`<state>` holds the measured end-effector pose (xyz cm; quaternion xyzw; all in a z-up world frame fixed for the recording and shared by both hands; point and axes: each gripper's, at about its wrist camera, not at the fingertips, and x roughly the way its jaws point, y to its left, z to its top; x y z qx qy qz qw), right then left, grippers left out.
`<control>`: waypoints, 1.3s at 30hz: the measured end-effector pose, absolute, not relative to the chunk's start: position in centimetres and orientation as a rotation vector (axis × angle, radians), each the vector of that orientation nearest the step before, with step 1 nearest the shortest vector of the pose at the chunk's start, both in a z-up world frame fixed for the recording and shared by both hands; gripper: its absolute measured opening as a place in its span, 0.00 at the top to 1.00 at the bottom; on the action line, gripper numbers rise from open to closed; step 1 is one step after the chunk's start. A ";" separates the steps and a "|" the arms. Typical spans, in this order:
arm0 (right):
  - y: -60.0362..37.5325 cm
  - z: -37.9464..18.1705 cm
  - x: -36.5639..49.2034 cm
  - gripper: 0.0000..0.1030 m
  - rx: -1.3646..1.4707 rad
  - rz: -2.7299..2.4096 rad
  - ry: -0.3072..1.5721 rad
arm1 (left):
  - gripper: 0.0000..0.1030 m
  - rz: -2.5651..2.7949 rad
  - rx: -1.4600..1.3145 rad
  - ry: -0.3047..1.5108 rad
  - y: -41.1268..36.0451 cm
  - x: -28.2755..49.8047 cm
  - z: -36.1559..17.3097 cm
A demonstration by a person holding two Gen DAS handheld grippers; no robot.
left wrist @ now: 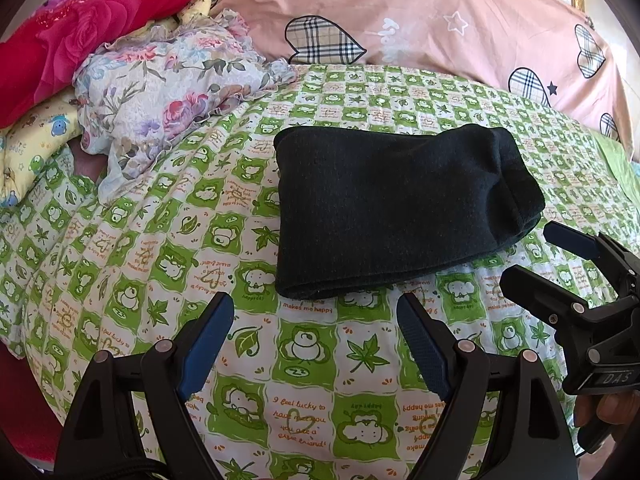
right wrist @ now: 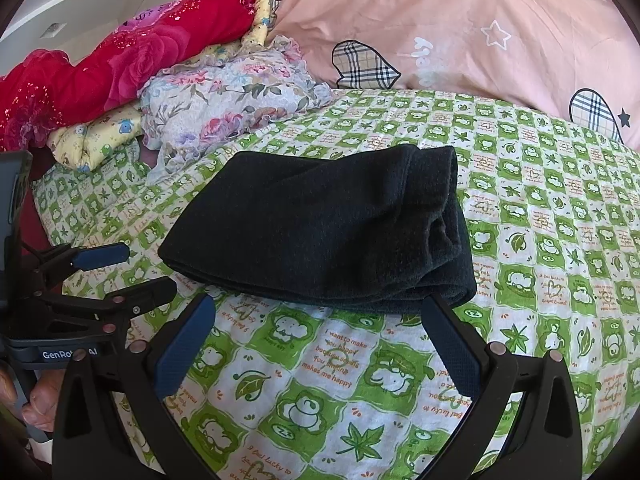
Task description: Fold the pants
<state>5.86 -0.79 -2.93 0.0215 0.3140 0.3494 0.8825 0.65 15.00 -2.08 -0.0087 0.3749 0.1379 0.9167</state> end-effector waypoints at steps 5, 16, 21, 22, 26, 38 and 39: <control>-0.9 -2.8 5.9 0.01 0.046 0.729 0.651 | 0.18 0.284 -0.018 0.770 15.0 0.7 -2.0; -0.9 -2.4 6.1 0.01 0.044 0.734 0.642 | 0.18 0.287 -0.017 0.763 15.1 0.7 -1.8; -1.0 -2.4 6.1 0.01 0.047 0.737 0.638 | 0.18 0.289 -0.012 0.756 15.1 0.8 -1.6; -1.0 -2.3 6.2 0.01 0.048 0.738 0.637 | 0.18 0.289 -0.012 0.756 15.1 0.8 -1.6; -1.1 -2.2 6.3 0.01 0.050 0.735 0.634 | 0.18 0.288 -0.007 0.753 15.0 1.1 -1.4; -2.8 -1.8 7.8 0.01 0.093 0.696 0.645 | 0.18 0.291 -0.030 0.733 15.3 2.1 -0.3; -2.8 -1.7 8.0 0.01 0.096 0.695 0.645 | 0.18 0.291 -0.035 0.736 15.3 2.2 -0.3</control>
